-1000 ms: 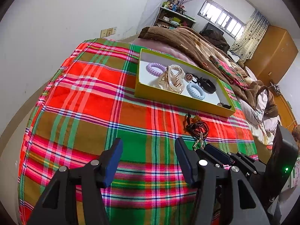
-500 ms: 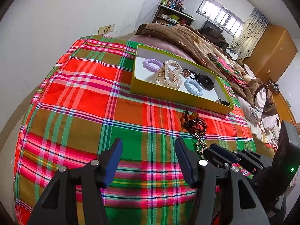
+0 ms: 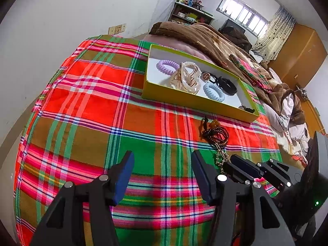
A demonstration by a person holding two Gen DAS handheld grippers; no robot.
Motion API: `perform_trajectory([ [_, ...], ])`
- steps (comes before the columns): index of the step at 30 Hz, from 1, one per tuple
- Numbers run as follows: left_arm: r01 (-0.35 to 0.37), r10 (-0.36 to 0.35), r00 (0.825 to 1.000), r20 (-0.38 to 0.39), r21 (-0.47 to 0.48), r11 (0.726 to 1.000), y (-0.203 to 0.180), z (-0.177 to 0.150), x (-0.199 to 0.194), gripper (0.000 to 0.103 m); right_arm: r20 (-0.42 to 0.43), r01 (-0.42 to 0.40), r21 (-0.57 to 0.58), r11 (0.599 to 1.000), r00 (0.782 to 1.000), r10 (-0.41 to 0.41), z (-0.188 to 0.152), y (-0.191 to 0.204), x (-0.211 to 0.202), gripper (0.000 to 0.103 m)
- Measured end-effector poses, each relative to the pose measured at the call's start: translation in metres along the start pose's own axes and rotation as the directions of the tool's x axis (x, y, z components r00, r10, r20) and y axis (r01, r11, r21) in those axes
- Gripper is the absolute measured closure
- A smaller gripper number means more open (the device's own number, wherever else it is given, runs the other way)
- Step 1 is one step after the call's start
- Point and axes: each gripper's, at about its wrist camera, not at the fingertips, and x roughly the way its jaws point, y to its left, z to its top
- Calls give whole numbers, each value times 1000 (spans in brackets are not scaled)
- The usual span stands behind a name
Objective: Organize jewelry
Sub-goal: 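Grasp the gold chain necklace with the right gripper and lift it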
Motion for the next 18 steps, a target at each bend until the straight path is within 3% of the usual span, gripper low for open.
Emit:
perform_trajectory([
  [6,3,-3,1000,-6,3,1000,-3,1,2,43,17,-9,22,1000,1000,8,-2,-5,-3,91],
  [8,3,-3,1000,-7,4,1000,-4,2,2,43,22,-17,43,999,1000,16,-2,-10,-4,99],
  [18,31,-30,999,-24,51,998,-24,11,14,43,59,-39,121,992,998,32,-6,-36,-11,99],
])
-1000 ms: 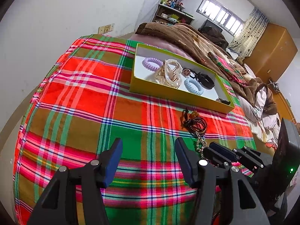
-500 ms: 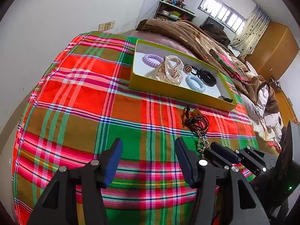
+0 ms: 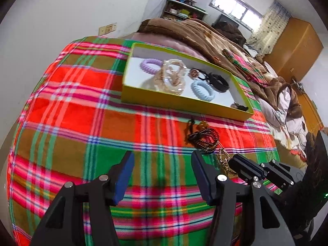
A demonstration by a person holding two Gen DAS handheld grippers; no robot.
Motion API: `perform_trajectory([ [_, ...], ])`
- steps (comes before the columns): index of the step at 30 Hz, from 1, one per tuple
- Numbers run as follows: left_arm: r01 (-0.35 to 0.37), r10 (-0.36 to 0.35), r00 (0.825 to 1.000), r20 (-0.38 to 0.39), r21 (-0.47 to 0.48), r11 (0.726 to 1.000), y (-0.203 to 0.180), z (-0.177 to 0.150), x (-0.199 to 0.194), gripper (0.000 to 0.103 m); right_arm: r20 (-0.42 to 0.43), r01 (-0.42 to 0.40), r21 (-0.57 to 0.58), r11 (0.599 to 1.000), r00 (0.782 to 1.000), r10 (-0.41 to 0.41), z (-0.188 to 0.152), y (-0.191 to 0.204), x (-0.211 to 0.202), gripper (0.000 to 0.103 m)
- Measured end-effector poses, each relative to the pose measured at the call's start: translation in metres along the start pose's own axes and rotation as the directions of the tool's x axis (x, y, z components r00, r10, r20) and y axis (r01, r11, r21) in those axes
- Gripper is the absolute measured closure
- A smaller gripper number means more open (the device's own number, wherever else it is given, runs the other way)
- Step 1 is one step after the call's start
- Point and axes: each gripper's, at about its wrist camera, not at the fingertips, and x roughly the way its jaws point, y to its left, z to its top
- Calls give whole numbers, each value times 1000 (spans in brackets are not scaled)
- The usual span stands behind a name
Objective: Organize jewelry
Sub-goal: 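Grasp the gold chain necklace with the right gripper and lift it, then grasp the brown beaded necklace with the left gripper while the right gripper holds the gold chain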
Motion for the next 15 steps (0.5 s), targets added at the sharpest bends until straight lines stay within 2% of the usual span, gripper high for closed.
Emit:
perform_trajectory([
  [6,46,-45,999,-26,47,998,-22,11,16,43,38,11,53,999,999,-13,1,-19,-12,99],
  [15,-7,12,999,-41,120,993,-50,21,41,43,73,33,122,992,996,-42,-4,-48,-25,99],
])
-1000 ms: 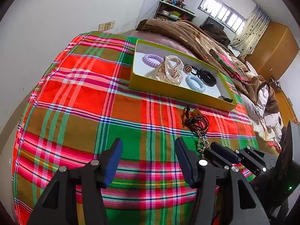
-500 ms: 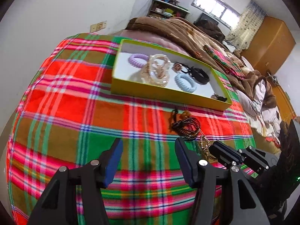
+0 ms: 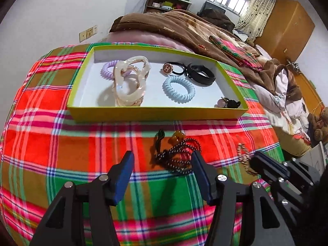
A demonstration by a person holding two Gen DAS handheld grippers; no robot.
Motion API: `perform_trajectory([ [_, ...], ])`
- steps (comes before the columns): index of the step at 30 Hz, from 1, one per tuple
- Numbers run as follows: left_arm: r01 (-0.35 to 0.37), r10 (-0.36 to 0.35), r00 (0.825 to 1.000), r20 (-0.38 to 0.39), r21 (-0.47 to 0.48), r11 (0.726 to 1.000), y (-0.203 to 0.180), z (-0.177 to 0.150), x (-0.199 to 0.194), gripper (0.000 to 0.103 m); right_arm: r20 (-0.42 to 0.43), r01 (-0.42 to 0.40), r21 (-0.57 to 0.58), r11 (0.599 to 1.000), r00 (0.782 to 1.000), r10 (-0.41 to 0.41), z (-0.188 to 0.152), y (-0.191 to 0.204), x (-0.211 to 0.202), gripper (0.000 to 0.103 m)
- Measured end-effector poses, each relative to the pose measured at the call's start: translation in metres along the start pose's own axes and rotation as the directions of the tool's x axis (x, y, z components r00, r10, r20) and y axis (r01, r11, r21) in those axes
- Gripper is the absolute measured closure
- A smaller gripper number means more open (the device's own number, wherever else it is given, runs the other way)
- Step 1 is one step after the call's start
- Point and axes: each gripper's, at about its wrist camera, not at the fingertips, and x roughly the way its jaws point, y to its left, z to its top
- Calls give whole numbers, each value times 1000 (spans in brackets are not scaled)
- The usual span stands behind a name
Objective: Organize jewelry
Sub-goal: 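Grasp the brown beaded necklace with the left gripper while the right gripper holds the gold chain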
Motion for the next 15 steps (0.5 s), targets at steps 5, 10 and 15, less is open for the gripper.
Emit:
perform_trajectory([
  [5,-40,41,999,-27,47,998,-9,-2,10,43,17,-9,17,1000,1000,9,-1,-7,-3,99],
  [10,-58,60,998,-26,48,997,-10,-2,11,44,19,-20,23,1000,1000,19,-1,-9,-2,99],
  [15,-88,89,996,-16,62,994,-11,-3,11,54,22,-21,28,999,1000,21,-3,-11,-3,99],
])
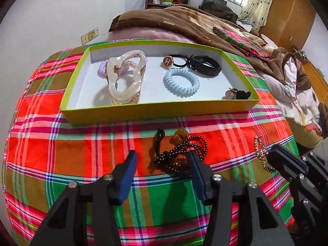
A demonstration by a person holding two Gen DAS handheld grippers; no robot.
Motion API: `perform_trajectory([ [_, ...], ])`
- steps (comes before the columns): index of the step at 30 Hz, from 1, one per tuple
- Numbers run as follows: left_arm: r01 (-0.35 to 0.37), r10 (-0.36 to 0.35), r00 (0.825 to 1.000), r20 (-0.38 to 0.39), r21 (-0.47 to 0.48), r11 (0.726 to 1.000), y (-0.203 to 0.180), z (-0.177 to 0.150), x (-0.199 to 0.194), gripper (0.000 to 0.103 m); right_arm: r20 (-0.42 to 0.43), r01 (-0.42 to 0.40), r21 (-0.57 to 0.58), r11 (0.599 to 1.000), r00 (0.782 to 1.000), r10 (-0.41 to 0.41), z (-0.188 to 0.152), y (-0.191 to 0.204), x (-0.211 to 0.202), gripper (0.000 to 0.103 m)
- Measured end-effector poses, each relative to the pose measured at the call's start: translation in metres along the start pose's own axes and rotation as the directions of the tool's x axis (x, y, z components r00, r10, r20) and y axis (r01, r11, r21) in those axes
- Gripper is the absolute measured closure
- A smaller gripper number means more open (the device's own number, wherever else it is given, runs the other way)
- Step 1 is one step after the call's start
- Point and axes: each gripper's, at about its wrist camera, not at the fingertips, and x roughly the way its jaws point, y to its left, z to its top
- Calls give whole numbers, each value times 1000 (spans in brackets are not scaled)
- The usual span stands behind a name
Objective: Organize jewelry
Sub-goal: 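Grasp the brown beaded necklace with the left gripper while the right gripper holds the gold chain, then carry the beaded necklace and gold chain in both grippers into the box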
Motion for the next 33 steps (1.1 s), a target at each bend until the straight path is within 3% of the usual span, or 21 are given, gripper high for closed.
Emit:
perform_trajectory([
  [6,-17,17,1000,5,12,1000,-1,-1,0,73,0,0,1,1000,1000,0,0,-1,0,99],
  [10,-12,12,1000,4,20,1000,-3,0,0,74,3,1,0,1000,1000,-1,-1,-1,0,99],
  [12,-8,8,1000,10,21,1000,-4,-1,-1,83,2,5,-1,1000,1000,-5,0,-1,1,99],
  [33,32,-33,997,65,16,999,-6,4,-21,85,14,13,-4,1000,1000,-13,5,3,-3,99],
])
